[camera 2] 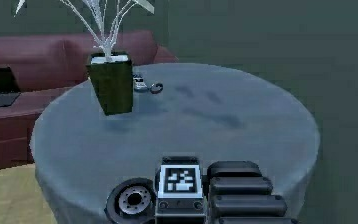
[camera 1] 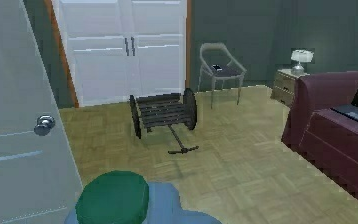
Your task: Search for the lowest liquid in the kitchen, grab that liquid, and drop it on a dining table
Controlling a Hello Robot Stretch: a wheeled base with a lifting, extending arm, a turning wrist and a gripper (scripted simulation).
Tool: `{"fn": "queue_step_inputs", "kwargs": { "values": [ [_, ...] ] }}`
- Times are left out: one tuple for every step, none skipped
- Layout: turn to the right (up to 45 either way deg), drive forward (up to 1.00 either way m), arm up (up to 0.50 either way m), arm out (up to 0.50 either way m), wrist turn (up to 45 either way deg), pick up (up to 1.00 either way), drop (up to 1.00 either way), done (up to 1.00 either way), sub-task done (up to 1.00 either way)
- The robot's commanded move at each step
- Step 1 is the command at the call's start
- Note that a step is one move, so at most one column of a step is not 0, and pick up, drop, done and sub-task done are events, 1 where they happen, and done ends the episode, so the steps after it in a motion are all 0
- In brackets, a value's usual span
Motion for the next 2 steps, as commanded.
{"fn": "queue_step_inputs", "kwargs": {
  "values": [
    [0.0,0.05,0.00,0.00,0.0,0.00,0.00,0.00,0.00],
    [27.0,0.00,0.00,0.00,0.0,0.00,0.00,0.00,0.00]
  ]
}}
